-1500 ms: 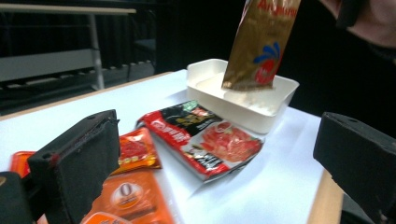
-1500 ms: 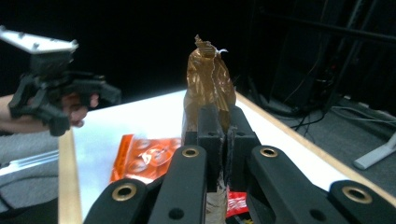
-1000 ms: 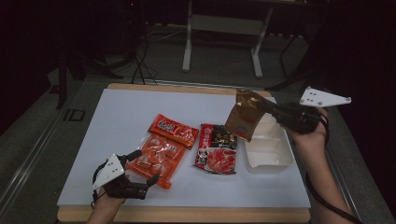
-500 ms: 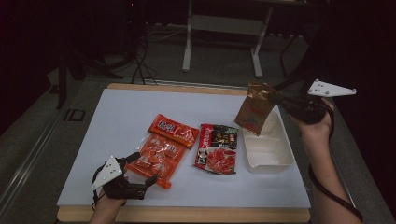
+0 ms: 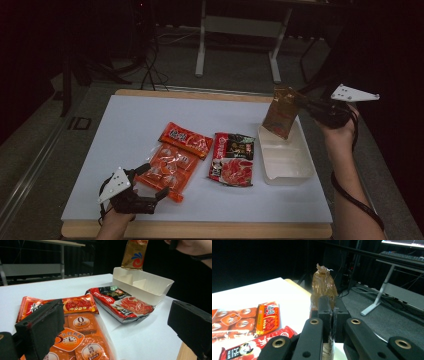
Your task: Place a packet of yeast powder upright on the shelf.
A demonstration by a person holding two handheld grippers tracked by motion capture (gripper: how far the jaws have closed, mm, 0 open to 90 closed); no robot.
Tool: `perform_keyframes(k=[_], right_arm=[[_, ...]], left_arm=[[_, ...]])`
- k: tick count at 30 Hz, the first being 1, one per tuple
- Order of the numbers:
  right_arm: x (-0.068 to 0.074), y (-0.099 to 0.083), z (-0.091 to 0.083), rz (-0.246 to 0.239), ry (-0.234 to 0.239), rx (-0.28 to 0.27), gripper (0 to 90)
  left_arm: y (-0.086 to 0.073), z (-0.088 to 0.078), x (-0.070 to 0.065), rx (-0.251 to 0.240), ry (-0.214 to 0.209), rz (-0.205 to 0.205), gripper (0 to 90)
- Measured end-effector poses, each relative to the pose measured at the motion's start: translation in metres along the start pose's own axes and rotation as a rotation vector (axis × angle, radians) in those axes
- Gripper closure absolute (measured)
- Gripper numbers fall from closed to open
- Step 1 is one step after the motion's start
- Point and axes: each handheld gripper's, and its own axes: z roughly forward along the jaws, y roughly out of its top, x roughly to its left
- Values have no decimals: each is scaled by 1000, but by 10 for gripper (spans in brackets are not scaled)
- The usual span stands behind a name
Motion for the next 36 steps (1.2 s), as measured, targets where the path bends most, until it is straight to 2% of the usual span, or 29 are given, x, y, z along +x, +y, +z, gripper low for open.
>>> perform_keyframes(k=[4, 9, 10, 14, 18, 23, 26, 30, 33, 34, 35, 36], right_arm=[[-8, -5, 3, 11, -7, 0, 878], [-13, -9, 9, 5, -16, 27, 878], [-16, -12, 15, -9, -36, 48, 878], [-21, -14, 21, -17, -59, 64, 878], [-25, -14, 30, -18, -76, 72, 878], [-26, -17, 40, -52, -95, 75, 877], [-26, -19, 44, -44, -79, 66, 873], [-26, -21, 49, -29, -48, 89, 875], [-26, -23, 52, 2, -7, 86, 876], [-26, -23, 52, 2, -7, 86, 876], [-26, -24, 54, 23, 29, 84, 876], [-26, -25, 55, 29, 40, 80, 876]], left_arm=[[-1, 0, 1, -1, -3, -12, 16], [-2, -1, 0, 0, -3, -15, 16], [-2, -1, 0, -1, -3, -15, 16], [-2, -1, 0, 0, -4, -19, 16], [-4, -1, 2, -1, -4, -34, 16], [-3, -2, 2, -7, -4, -33, 16], [-4, -3, 3, -6, -5, -41, 16], [-5, -3, 3, -9, -4, -49, 16], [-5, -3, 3, -8, -2, -48, 16], [-5, -3, 4, -10, -2, -51, 16], [-5, -3, 4, -11, -2, -53, 16], [-5, -3, 4, -12, 0, -55, 16]])
